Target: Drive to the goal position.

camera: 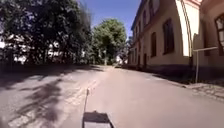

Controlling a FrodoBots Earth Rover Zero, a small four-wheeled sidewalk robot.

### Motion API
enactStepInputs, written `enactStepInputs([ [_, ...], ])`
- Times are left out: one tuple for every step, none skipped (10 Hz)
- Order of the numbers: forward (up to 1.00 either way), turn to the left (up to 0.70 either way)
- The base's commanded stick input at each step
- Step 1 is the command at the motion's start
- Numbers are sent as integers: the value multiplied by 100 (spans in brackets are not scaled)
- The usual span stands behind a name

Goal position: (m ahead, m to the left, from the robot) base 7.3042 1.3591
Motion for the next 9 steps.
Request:
enactStepInputs([
  [70, 0],
  [70, 0],
  [70, 0],
  [70, 0],
  [70, 0],
  [70, 0],
  [70, 0],
  [70, 0],
  [70, 0],
])
